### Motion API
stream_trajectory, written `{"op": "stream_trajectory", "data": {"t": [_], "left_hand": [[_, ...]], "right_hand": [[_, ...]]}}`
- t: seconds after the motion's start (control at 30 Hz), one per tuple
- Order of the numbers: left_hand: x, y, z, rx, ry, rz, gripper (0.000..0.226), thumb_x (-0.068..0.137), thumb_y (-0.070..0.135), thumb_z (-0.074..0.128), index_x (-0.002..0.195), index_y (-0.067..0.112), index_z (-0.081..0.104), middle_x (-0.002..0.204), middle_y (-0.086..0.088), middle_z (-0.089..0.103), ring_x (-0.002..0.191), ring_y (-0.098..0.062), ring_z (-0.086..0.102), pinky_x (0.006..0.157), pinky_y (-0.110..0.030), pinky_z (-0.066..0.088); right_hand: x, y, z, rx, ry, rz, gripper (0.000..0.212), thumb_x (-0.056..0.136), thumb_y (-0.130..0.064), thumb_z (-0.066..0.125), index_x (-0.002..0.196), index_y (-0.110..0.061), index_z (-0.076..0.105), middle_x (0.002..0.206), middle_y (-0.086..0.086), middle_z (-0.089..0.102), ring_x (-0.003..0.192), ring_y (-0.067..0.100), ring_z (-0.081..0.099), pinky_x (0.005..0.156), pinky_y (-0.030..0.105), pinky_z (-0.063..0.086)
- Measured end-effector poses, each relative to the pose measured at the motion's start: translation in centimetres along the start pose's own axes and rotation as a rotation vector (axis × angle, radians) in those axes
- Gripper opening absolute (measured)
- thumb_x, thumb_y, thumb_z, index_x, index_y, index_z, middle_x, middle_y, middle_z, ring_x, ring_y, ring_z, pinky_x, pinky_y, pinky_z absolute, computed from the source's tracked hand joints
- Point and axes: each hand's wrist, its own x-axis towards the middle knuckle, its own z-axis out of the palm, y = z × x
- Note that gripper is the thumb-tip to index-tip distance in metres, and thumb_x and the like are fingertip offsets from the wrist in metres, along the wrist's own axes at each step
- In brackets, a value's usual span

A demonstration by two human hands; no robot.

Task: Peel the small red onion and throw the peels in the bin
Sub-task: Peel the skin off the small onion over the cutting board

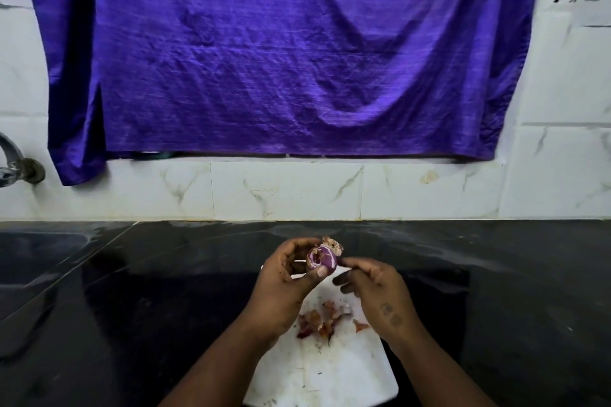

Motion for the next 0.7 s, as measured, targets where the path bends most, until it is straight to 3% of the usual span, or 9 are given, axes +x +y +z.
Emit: {"op": "stream_trajectory", "data": {"t": [0.1,0.2,0.43,0.6,0.7], "left_hand": [[-0.07,-0.03,0.12,0.046,-0.002,0.002,0.034,0.088,0.015,0.082,0.118,0.029,0.07,0.115,0.011,0.077,0.106,-0.013,0.072,0.09,-0.031,0.062],[-0.21,-0.15,0.21,0.097,-0.019,0.011,0.035,0.087,0.012,0.083,0.116,0.028,0.071,0.112,0.011,0.077,0.103,-0.012,0.073,0.087,-0.028,0.062],[-0.37,-0.22,0.1,0.169,-0.046,0.034,0.036,0.088,0.006,0.081,0.116,0.024,0.071,0.111,0.013,0.076,0.101,-0.006,0.072,0.082,-0.021,0.06],[-0.4,-0.49,0.22,0.236,-0.073,0.046,0.039,0.087,0.004,0.081,0.117,0.025,0.069,0.111,0.012,0.077,0.103,-0.007,0.073,0.091,-0.03,0.062],[-0.51,-0.48,0.37,0.3,-0.075,0.078,0.038,0.087,0.005,0.081,0.117,0.026,0.069,0.108,0.013,0.077,0.1,-0.005,0.073,0.09,-0.028,0.061]], "right_hand": [[0.33,-0.18,-0.11,0.127,0.134,-0.092,0.02,0.092,-0.008,0.069,0.086,-0.026,0.075,0.081,0.001,0.078,0.076,0.021,0.075,0.073,0.043,0.061],[0.17,-0.52,-0.02,0.173,0.073,-0.149,0.018,0.087,-0.007,0.077,0.089,-0.025,0.076,0.086,-0.001,0.079,0.08,0.021,0.076,0.077,0.044,0.062],[-0.17,-0.58,-0.15,0.083,0.06,-0.193,0.024,0.085,-0.005,0.077,0.091,-0.026,0.084,0.085,-0.008,0.082,0.079,0.011,0.078,0.078,0.038,0.065],[-0.51,-0.53,-0.06,-0.07,0.074,-0.259,0.023,0.082,-0.008,0.08,0.093,-0.028,0.083,0.082,-0.013,0.081,0.076,0.002,0.076,0.073,0.03,0.065],[-0.63,-0.45,-0.02,-0.158,0.09,-0.301,0.025,0.082,-0.006,0.079,0.097,-0.026,0.083,0.083,-0.013,0.08,0.075,0.001,0.075,0.071,0.028,0.064]]}}
